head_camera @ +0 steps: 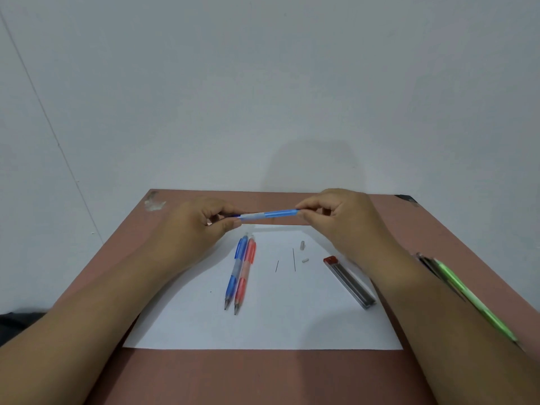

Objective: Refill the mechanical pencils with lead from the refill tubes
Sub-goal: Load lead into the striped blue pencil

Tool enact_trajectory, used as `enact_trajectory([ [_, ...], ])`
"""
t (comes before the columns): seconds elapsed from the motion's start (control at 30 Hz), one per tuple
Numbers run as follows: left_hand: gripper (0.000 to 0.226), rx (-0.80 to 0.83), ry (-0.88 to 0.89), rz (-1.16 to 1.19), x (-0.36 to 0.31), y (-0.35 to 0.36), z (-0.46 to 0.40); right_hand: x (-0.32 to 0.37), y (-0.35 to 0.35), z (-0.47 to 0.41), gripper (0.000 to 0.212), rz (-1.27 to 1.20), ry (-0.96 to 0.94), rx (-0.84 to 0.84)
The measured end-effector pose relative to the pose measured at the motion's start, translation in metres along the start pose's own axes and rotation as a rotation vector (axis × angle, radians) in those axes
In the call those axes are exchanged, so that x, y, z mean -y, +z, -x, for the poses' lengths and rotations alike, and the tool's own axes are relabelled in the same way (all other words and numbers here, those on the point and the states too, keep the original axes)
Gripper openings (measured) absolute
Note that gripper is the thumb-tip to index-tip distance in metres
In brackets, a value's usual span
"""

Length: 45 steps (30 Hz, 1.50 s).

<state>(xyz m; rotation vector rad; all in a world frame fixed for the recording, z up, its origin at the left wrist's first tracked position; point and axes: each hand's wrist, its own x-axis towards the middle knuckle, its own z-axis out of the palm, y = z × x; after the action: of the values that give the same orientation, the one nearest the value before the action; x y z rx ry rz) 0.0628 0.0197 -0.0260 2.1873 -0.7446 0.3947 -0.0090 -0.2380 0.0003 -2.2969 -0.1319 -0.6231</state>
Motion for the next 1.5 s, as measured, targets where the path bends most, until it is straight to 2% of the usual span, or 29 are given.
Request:
enact_trajectory([
  [0.1,0.014,-0.021,-0.018,-0.039,0.002,0.008,-0.007,-0.005,0.000,-0.001,0.014,-0.014,0.103,0.032],
  [0.2,0.014,0.031,-0.044,-0.085,0.007,0.016,-0.014,-0.007,0.003,-0.003,0.016,-0.003,0.196,0.058],
  [0.4,0.024,0.078,-0.114,-0.135,0.010,0.020,-0.014,-0.005,0.011,-0.005,0.020,0.064,0.281,0.087],
  [0.63,0.024,0.125,-0.148,-0.150,0.013,0.022,-0.016,-0.008,0.013,-0.005,0.019,0.134,0.326,0.183],
  [0.73,0.017,0.101,-0.159,-0.140,0.012,0.020,-0.015,-0.010,0.008,-0.004,0.017,0.076,0.342,0.172],
  [0.83,0.014,0.098,-0.169,-0.113,0.011,0.015,-0.013,-0.007,-0.008,-0.006,0.013,0.135,0.309,0.162],
  [0.9,0.019,0.107,-0.168,-0.098,0.008,0.012,-0.011,-0.004,-0.021,-0.008,0.012,0.212,0.299,0.214],
  [1.1,0.014,0.073,-0.145,-0.079,-0.005,0.008,-0.007,0.016,-0.052,0.002,0.003,0.455,0.291,0.425],
  [1.27,0.015,0.063,-0.099,-0.105,-0.011,0.007,-0.003,0.033,-0.059,0.006,0.020,0.565,0.288,0.542],
  [1.5,0.013,0.056,-0.014,-0.091,-0.014,0.006,0.002,0.027,-0.047,0.011,0.032,0.506,0.317,0.585],
])
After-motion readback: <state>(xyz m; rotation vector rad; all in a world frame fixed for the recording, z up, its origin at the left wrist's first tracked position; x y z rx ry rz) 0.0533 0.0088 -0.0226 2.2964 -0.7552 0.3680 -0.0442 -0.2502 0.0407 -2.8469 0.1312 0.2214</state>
